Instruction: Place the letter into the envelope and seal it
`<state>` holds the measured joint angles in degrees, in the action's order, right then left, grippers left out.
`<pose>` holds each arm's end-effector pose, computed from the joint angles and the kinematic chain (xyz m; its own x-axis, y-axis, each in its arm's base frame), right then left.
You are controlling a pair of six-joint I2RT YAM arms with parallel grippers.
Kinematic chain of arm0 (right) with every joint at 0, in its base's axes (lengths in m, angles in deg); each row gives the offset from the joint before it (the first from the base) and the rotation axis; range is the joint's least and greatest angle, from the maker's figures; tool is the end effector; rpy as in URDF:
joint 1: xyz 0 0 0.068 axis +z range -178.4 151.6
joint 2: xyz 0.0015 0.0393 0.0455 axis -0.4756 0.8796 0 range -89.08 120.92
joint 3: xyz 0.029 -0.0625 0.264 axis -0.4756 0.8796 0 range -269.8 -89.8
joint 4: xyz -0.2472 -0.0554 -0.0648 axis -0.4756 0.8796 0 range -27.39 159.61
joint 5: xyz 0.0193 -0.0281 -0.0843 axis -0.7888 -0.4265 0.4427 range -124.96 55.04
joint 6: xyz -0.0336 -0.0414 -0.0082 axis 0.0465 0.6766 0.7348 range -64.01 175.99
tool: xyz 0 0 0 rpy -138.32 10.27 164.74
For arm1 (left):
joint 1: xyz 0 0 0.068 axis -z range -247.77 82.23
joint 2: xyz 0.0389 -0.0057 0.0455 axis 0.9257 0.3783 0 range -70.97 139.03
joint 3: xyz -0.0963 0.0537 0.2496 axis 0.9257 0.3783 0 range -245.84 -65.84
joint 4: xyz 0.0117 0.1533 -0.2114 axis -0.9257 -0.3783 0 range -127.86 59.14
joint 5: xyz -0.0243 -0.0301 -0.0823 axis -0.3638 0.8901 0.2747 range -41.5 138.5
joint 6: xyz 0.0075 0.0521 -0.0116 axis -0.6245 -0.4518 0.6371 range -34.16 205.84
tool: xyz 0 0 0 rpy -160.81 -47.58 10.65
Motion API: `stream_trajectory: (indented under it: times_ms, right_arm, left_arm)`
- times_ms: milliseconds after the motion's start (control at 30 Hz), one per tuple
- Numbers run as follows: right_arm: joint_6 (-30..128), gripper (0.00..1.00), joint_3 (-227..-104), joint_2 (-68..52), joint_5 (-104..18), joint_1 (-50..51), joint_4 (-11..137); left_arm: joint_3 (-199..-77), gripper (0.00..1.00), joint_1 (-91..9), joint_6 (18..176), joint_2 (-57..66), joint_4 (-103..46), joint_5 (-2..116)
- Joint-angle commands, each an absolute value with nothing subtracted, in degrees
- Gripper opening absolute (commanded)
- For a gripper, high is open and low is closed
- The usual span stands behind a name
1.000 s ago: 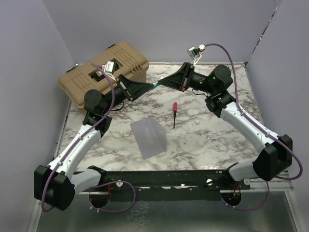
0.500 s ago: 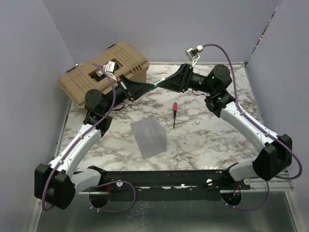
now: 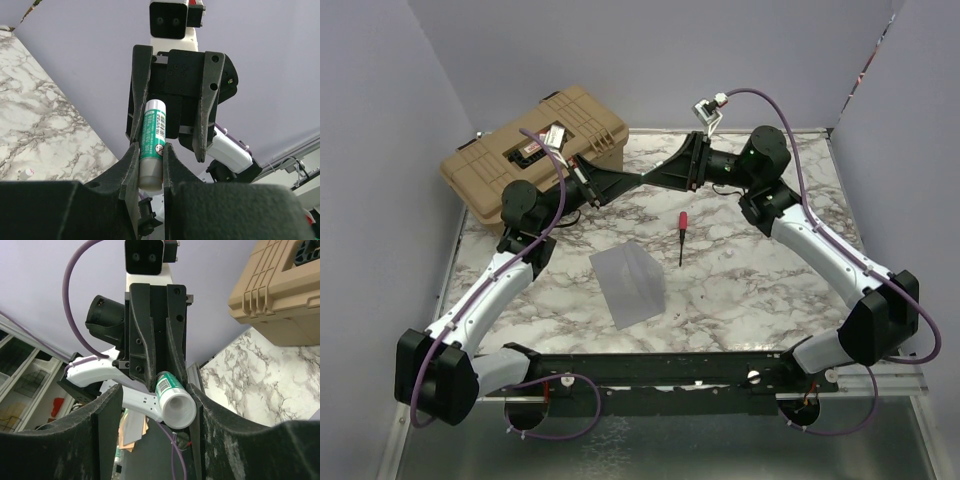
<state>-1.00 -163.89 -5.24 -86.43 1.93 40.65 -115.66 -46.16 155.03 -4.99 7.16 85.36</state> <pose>0.2771 0.1944 0.4140 -0.7178 0.1853 -0.6712 -0.6840 -0.0070 0.7295 0.2334 -0.1155 0.3824 -0.6362 -0.5525 -0.5385 0.6123 0.0630 -0.7881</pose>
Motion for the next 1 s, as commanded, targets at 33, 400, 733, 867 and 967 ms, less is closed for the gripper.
stream_trajectory:
  times_ms: [33, 400, 733, 867, 967]
  right_arm:
    - [-0.01, 0.53, -166.21, -4.50, -88.72, 2.72, 40.37]
    - [0.11, 0.11, -164.64, -5.21, -89.73, 2.88, 35.87]
    - [0.86, 0.00, -161.17, -6.74, -87.10, 2.87, 33.16]
    - [-0.28, 0.00, -159.61, -7.46, -86.84, 2.89, 29.64]
    - [-1.59, 0.00, -158.65, -7.68, -86.35, 2.88, 27.45]
  left_arm:
    - [-117.37, 0.00, -45.97, 154.63, -3.84, 7.64, 87.65]
    - [-117.52, 0.03, -46.02, 155.32, -3.98, 7.71, 86.98]
    - [-117.72, 0.58, -46.37, 155.93, -5.39, 7.91, 86.05]
    - [-117.15, 0.58, -46.41, 159.38, -5.47, 11.52, 85.67]
    - [-116.93, 0.36, -46.51, 162.35, -5.58, 14.03, 84.93]
